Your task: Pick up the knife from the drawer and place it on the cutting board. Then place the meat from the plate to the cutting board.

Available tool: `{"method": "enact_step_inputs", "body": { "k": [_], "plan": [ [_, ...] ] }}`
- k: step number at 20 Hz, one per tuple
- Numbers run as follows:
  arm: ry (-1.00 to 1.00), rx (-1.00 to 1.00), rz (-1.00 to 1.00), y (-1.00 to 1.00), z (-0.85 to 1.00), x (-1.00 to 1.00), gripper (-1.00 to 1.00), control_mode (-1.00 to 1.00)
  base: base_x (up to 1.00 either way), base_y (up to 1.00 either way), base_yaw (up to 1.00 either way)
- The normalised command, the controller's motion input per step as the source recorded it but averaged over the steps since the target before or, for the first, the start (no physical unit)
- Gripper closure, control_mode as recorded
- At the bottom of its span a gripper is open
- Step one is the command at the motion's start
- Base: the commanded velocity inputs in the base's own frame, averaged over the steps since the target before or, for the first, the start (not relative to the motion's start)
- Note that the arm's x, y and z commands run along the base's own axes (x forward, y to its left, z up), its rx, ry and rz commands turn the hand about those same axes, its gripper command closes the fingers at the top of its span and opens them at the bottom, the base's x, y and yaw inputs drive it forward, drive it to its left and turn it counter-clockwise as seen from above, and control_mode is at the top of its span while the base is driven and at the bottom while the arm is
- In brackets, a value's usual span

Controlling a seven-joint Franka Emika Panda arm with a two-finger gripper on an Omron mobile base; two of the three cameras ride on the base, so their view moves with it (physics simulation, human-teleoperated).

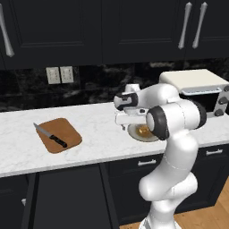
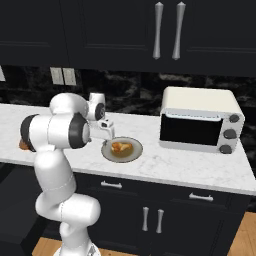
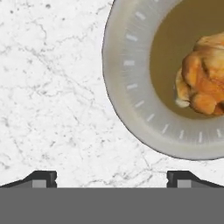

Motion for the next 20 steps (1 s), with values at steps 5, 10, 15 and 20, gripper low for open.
{"method": "enact_step_inputs", "body": {
  "k": [5, 10, 15, 20],
  "plan": [
    [-0.37, 0.0, -0.06, -0.4, -0.06, -0.81, -1.0, -1.0, 0.0, 0.0, 0.0],
    [-0.02, -0.07, -0.1, -0.07, 0.01, 0.31, -1.0, -1.0, 0.0, 0.0, 0.0],
    [0.09, -0.04, -0.11, -0.37, 0.09, 0.68, -1.0, -1.0, 0.0, 0.0, 0.0],
    [0.03, 0.03, -0.05, -0.59, 0.18, 0.17, -1.0, -1.0, 0.0, 0.0, 0.0]
  ]
}}
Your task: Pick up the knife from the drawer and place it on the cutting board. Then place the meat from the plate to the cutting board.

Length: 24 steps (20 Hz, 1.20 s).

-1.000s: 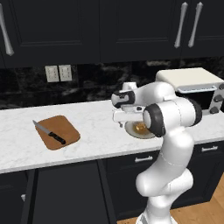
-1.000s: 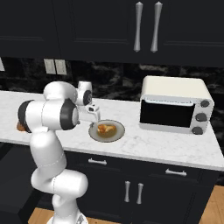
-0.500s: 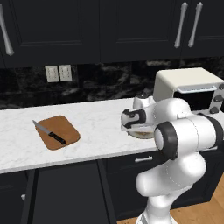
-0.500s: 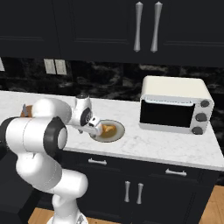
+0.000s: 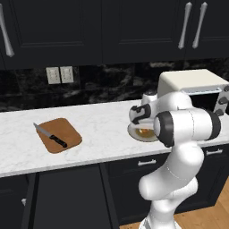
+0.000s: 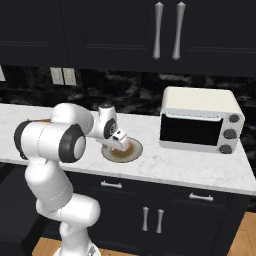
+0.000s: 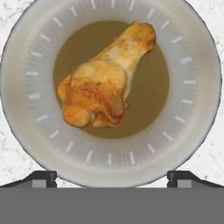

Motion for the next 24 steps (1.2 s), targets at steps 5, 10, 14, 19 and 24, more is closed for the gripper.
{"method": "enact_step_inputs", "body": {
  "k": [5, 10, 14, 19, 24],
  "plan": [
    [0.0, 0.06, 0.0, -0.17, 0.24, -0.06, -1.0, -1.0, 0.0, 0.0, 0.0],
    [0.0, 0.0, 0.01, -0.01, -0.09, 0.05, -1.0, -1.0, 0.0, 0.0, 0.0],
    [-0.01, 0.0, 0.0, 0.0, -0.18, 0.24, -1.0, -1.0, 0.0, 0.0, 0.0],
    [-0.07, 0.01, 0.0, 0.0, 0.06, 0.03, -1.0, -1.0, 0.0, 0.0, 0.0],
    [-0.09, 0.02, 0.0, 0.0, 0.19, 0.01, -1.0, -1.0, 0.0, 0.0, 0.0]
  ]
}}
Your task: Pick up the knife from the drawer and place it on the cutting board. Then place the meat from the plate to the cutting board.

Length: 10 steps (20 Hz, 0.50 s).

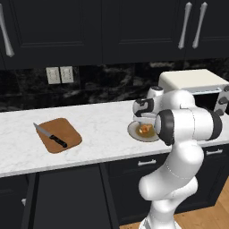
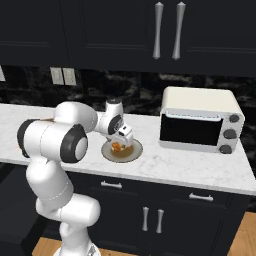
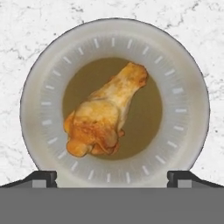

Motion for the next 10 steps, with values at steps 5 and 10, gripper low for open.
{"method": "enact_step_inputs", "body": {
  "k": [5, 10],
  "plan": [
    [-0.15, 0.0, 0.0, 0.0, -0.05, 0.45, -1.0, -1.0, 0.0, 0.0, 0.0],
    [-0.08, 0.0, 0.0, 0.0, 0.0, 0.27, -1.0, -1.0, 0.0, 0.0, 0.0]
  ]
}}
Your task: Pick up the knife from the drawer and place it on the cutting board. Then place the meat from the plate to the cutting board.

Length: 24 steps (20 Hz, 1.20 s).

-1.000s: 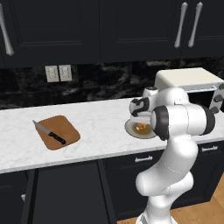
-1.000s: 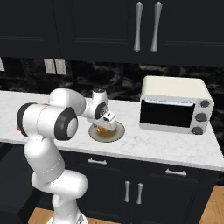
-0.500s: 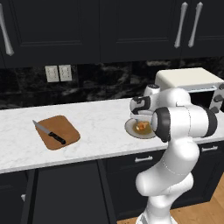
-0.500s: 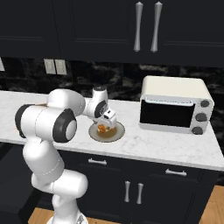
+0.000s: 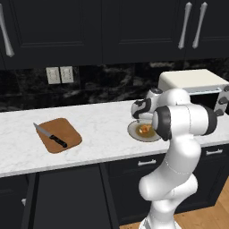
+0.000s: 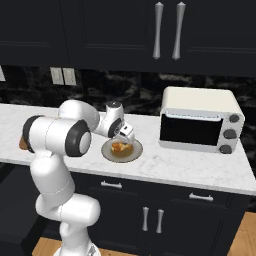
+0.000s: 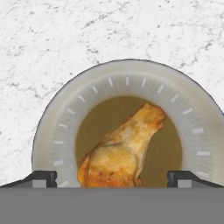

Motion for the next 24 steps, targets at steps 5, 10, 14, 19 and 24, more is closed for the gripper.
{"method": "enact_step_inputs", "body": {
  "k": [5, 10, 14, 19, 24],
  "plan": [
    [0.0, 0.0, 0.0, -0.01, -0.01, 0.01, -1.0, -1.0, 0.0, 0.0, 0.0],
    [0.02, 0.0, 0.0, -0.02, -0.08, 0.0, -1.0, -1.0, 0.0, 0.0, 0.0],
    [0.0, 0.0, 0.0, 0.0, -0.22, 0.0, -1.0, -1.0, 0.0, 0.0, 0.0],
    [0.0, 0.0, 0.0, 0.0, -0.25, 0.0, -1.0, -1.0, 0.0, 0.0, 0.0],
    [0.0, 0.0, 0.0, 0.0, -0.25, 0.0, -1.0, -1.0, 0.0, 0.0, 0.0]
  ]
}}
